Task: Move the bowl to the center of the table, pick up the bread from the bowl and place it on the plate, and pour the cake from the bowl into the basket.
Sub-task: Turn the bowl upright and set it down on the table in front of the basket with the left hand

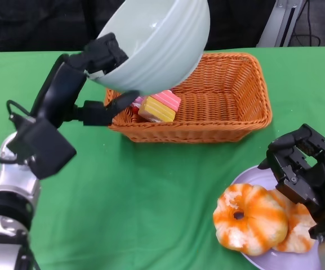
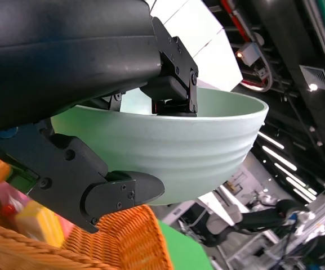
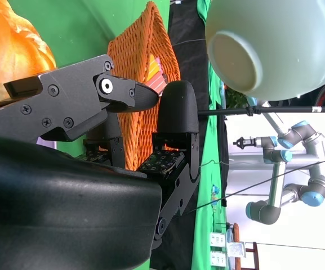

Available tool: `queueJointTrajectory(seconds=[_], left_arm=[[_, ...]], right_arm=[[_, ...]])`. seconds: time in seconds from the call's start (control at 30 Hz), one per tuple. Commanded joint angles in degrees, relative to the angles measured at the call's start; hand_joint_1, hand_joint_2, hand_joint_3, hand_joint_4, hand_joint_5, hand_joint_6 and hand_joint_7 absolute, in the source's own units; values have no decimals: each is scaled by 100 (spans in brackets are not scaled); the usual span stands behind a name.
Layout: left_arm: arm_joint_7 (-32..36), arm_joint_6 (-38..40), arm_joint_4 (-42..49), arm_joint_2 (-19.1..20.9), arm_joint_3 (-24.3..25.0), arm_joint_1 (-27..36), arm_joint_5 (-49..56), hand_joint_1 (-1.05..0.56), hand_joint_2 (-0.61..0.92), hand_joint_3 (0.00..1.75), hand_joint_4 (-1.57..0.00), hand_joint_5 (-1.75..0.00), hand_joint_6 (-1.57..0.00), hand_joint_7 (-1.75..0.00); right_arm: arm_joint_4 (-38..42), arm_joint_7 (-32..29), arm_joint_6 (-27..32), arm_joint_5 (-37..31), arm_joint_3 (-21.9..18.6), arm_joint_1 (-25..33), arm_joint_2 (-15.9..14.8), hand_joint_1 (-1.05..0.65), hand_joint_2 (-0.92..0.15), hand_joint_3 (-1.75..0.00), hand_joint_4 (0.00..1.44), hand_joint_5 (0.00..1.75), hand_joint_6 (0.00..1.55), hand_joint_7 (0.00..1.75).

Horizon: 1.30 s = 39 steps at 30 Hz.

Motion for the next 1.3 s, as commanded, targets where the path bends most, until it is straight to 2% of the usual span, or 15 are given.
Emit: queueJointTrajectory(seconds=[0.03, 0.17, 0.27, 0.43, 0.63, 0.8, 0.9, 1.03, 1.17, 1.3], left_arm=[[431, -223, 22, 232, -104, 38, 244, 0, 62, 105, -61, -175, -65, -158], [1071, -367, -123, 505, -272, 230, 793, 1, 62, 105, -60, -175, -66, -155], [1881, -451, -293, 745, -424, 393, 1482, 0, 63, 99, -59, -175, -65, -153], [3541, -447, -540, 1092, -753, 582, 2685, -3, 64, 98, -60, -175, -64, -154], [5590, -197, -664, 1487, -1435, 638, 3977, -6, 65, 100, -60, -175, -62, -156], [6907, 119, -729, 1717, -2042, 721, 4624, -8, 76, 79, -60, -175, -62, -155], [7509, 251, -730, 1843, -2406, 730, 4895, -10, 84, 64, -58, -173, -61, -152], [8112, 304, -685, 2001, -2845, 774, 5124, -10, 90, 49, -64, -156, -57, -153], [8561, 413, -678, 2101, -3169, 881, 5230, -9, 92, 44, -67, -151, -57, -153], [8900, 458, -705, 2147, -3429, 1024, 5294, -10, 92, 43, -64, -159, -55, -157]], right_arm=[[-13, 30, -43, 69, -35, -17, -89, -14, -79, -61, 72, 161, 63, 129], [-59, -49, -43, 23, -24, 1, -65, -15, -78, -62, 73, 160, 63, 129], [-42, 12, -52, 86, -33, -24, -64, -14, -78, -64, 73, 160, 64, 129], [-27, 75, -13, 137, -42, -50, -83, -15, -77, -65, 74, 159, 65, 129], [-30, 27, -38, 103, -52, -55, -66, -15, -76, -67, 76, 157, 67, 128], [5, -20, -88, 58, -50, -62, -70, -15, -73, -72, 75, 158, 66, 128], [-16, -58, -26, 55, -48, -61, -68, -16, -72, -74, 75, 157, 66, 128], [-75, -43, 61, 59, -29, -43, -103, -16, -72, -74, 75, 157, 66, 127], [-50, -60, 30, 33, -34, -57, -113, -15, -72, -73, 74, 157, 65, 128], [47, 5, -96, 59, -58, -94, -111, -15, -72, -73, 74, 158, 65, 128]])
